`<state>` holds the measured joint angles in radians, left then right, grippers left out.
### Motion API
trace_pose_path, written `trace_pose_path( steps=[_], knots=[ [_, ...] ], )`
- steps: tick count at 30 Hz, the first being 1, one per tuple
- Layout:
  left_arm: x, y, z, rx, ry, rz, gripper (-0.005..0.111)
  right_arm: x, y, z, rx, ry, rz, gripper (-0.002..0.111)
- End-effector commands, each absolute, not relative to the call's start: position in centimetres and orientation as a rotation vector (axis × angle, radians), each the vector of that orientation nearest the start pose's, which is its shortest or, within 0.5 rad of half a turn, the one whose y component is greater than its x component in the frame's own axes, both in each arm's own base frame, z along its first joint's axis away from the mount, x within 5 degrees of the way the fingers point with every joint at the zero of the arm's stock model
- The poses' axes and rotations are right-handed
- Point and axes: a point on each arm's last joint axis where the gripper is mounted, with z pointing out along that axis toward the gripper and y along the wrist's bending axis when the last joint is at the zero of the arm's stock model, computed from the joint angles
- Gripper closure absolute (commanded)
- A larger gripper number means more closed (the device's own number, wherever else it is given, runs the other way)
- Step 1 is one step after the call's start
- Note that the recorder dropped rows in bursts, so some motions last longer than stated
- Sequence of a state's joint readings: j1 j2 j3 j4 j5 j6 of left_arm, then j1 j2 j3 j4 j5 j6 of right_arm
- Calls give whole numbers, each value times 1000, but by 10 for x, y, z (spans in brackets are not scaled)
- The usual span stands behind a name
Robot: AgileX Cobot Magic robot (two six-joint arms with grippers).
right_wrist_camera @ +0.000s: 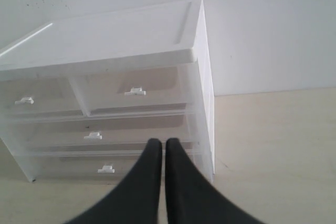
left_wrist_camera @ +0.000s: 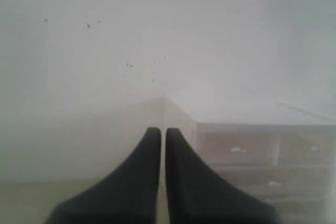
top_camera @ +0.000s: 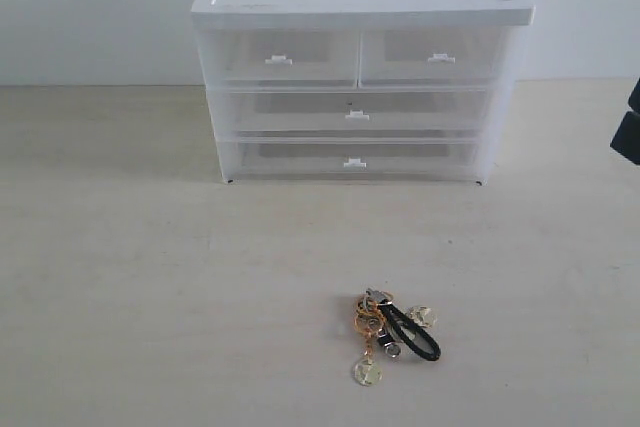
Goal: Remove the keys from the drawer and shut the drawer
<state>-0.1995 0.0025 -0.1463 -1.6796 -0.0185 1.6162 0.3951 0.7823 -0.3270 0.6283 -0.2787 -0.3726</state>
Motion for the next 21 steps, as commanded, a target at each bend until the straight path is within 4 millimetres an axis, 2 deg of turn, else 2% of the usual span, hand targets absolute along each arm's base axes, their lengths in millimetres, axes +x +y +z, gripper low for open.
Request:
trace_pose_path(
  steps=[1,7,10,13,18,21],
  knots=[
    [52,-4,234,14,1429,-196,103,150,46,267,-11,1717,324,108],
    [55,8,222,-203,1393,-198,103,150,46,267,-11,1717,324,108],
    [55,0,224,-88,1363,-211,103,150,46,267,-11,1717,324,108],
    [55,-8,216,51,1458,-180,103,150,46,267,-11,1717,324,108],
    [55,-7,191,87,1729,-120,103,150,46,267,-11,1717,324,108],
    [54,-6,187,88,1773,-113,103,150,46,267,-11,1717,324,108]
  ],
)
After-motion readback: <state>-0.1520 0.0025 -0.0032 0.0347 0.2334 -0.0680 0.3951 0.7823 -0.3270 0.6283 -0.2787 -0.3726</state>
